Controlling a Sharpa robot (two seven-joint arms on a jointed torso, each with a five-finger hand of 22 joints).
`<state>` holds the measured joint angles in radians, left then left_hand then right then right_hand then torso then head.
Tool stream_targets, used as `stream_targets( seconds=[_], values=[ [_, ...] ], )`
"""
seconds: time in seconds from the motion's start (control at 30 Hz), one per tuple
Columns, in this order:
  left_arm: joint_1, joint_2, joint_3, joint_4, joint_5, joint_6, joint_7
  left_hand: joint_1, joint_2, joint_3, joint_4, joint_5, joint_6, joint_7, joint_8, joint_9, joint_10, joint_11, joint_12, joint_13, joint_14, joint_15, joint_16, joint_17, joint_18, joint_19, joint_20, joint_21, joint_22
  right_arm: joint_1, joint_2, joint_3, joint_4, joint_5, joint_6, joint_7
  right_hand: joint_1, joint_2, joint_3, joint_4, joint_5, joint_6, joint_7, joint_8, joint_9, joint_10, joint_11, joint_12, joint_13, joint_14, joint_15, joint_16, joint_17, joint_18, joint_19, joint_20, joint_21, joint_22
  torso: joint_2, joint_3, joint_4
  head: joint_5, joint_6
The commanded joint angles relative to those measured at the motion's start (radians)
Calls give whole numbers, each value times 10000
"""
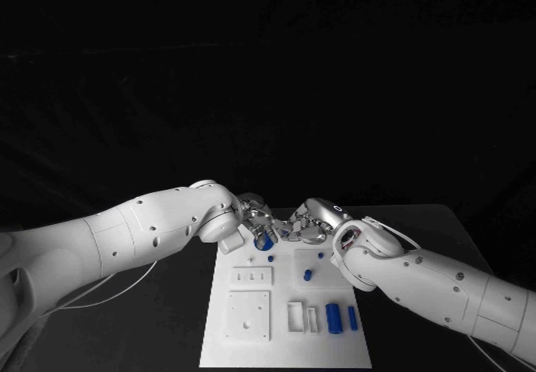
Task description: Assemble the parts on the task board
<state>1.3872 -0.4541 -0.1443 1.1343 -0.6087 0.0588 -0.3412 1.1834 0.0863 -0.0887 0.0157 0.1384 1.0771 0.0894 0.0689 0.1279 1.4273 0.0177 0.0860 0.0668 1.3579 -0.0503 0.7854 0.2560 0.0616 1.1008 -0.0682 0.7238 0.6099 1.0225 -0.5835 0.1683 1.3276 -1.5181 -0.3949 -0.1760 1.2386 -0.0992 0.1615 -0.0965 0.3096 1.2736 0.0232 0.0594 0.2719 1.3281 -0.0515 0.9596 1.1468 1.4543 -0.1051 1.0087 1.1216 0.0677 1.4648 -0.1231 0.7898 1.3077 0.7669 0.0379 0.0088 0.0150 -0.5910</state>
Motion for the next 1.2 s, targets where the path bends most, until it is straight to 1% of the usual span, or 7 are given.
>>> stream_targets(
  seconds=[0.03,0.5,0.8,0.9,0.93,0.97,1.2],
  values=[
    [30,80,6,37,-87,442,55,48,164,66,-55,33,96,7,-38,2,39,-18,-80,-3,107,-7,48,8,-54,81,-27,-39,41,7,34,-1,34,-118,307,-78,92,11,-12,48,33,69,-82,38,4,-29,-47,-56,-11,1,-55,-9,-13,-122,229,-69,-37,968,7,-6,2,-3,-24],
    [35,105,10,105,245,394,291,360,741,375,-380,182,287,-85,-40,27,76,-53,-160,-13,166,-36,20,10,-76,116,-60,-126,186,7,127,-1,-1,-164,516,-110,105,23,-32,54,49,58,-77,37,-10,-47,-42,-74,-19,-8,-51,-36,-29,-121,216,-67,-89,959,5,-17,-10,-14,-72],
    [35,75,12,97,254,293,309,534,1081,719,-909,460,622,-222,-8,390,119,-93,-178,-22,189,-65,13,33,-85,145,-89,-192,355,7,139,-5,-36,-167,608,-99,117,35,-42,48,62,55,-76,40,-19,-55,-40,-75,-18,-9,-50,-47,-34,-121,217,-66,-82,961,-1,-25,8,-41,-99],
    [34,56,13,87,221,171,326,691,1338,1028,-1261,567,783,-300,78,951,110,-106,-190,-28,177,-75,-18,29,-93,130,-103,-220,410,6,148,-16,-60,-169,640,-104,119,44,-49,44,60,51,-72,38,-25,-68,-35,-86,-23,-12,-48,-58,-39,-121,209,-64,-110,956,6,-14,3,-34,-105],
    [34,50,13,86,211,143,329,873,1538,1347,-1444,-327,785,-326,94,1125,112,-117,-201,-34,186,-92,-24,30,-92,131,-124,-221,430,6,147,-20,-65,-171,648,-107,119,44,-49,44,60,51,-72,38,-25,-68,-35,-86,-23,-12,-48,-58,-39,-121,209,-64,-110,956,4,-6,-2,-29,-109],
    [34,41,14,86,202,124,329,833,1478,1894,-1673,-809,769,-324,139,1465,124,-110,-201,-36,194,-91,-34,32,-95,124,-133,-217,469,6,144,-24,-68,-176,655,-110,119,44,-49,44,60,51,-72,38,-25,-68,-35,-86,-23,-12,-48,-58,-39,-121,209,-64,-110,956,0,-3,-6,-28,-110],
    [34,-29,13,103,126,-74,329,-99,655,4071,-1616,-772,638,-457,325,4181,452,-235,-122,-15,302,-167,62,100,-105,177,-186,-239,726,4,97,-41,-83,-188,510,-80,109,40,-61,43,54,31,-62,35,-36,-92,-28,-114,-39,-24,-45,-101,-69,-118,200,-62,-154,948,-11,-12,-10,-31,-102]
  ],
)
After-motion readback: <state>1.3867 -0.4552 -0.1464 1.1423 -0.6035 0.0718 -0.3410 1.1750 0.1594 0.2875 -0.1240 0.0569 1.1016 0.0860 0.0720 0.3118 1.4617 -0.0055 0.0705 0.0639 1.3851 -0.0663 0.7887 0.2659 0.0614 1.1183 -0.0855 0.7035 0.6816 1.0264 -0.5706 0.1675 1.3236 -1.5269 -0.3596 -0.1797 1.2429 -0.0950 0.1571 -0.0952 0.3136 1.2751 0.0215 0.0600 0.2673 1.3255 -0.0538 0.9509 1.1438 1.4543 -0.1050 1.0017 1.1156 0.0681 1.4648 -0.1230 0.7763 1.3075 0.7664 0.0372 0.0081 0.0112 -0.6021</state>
